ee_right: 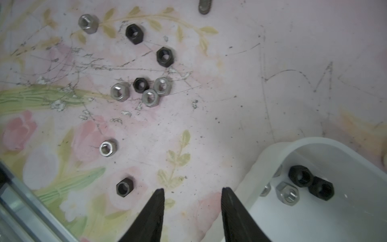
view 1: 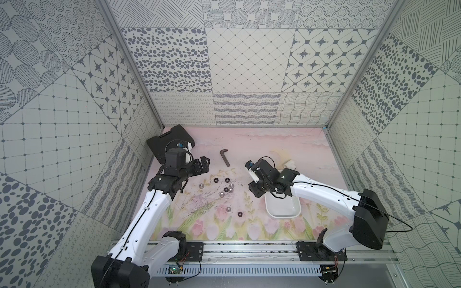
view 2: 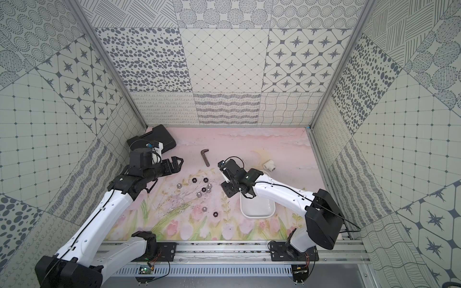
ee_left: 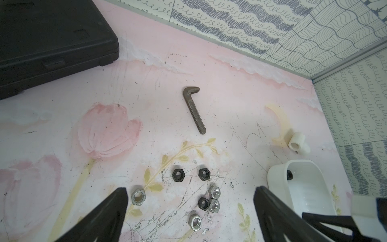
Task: Put the nuts on the desktop into the storage box
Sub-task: Pick up the nut from the center of the board.
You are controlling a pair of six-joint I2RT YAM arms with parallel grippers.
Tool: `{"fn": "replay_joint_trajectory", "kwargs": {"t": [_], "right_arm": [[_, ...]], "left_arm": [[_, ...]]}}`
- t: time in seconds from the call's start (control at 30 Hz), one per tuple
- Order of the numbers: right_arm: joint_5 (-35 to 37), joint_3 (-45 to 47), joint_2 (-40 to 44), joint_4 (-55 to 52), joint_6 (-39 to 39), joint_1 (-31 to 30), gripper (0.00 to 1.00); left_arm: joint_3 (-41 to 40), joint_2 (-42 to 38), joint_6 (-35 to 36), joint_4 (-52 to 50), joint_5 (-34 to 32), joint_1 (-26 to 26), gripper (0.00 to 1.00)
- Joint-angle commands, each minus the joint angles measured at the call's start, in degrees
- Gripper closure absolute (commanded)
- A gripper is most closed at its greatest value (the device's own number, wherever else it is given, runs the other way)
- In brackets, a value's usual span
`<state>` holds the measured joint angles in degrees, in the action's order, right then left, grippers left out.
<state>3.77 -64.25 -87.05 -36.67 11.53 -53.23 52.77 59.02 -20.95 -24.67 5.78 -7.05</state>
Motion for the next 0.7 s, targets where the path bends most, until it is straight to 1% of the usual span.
{"fn": "replay_joint_trajectory", "kwargs": {"t": [0.0, 0.13, 0.3, 0.47, 0.67], "right_arm": [[-3.1, -2.2, -3.8, -1.4, -0.6, -3.4, 0.52], [-3.6, -4.5, -9.5, -3.6, 0.0, -6.6, 0.51], [-5.0, -5.8, -14.2, -3.9, 0.7, -10.1, 0.50], [-5.0, -6.5, -17.5, -3.9, 1.8, -12.8, 0.49], [-3.7, -8.0, -20.2, -4.0, 2.3, -14.3, 0.49]], "left_arm": [[0.4, 0.0, 0.1, 0.4, 0.9, -0.1, 0.01], [0.4, -0.1, 0.2, 0.3, 0.8, -0.1, 0.01], [0.4, -0.3, 0.2, 0.3, 0.6, -0.1, 0.01], [0.3, -0.2, 0.2, 0.4, 0.8, -0.1, 0.01], [0.3, -0.2, 0.2, 0.4, 0.8, -0.1, 0.01]]}}
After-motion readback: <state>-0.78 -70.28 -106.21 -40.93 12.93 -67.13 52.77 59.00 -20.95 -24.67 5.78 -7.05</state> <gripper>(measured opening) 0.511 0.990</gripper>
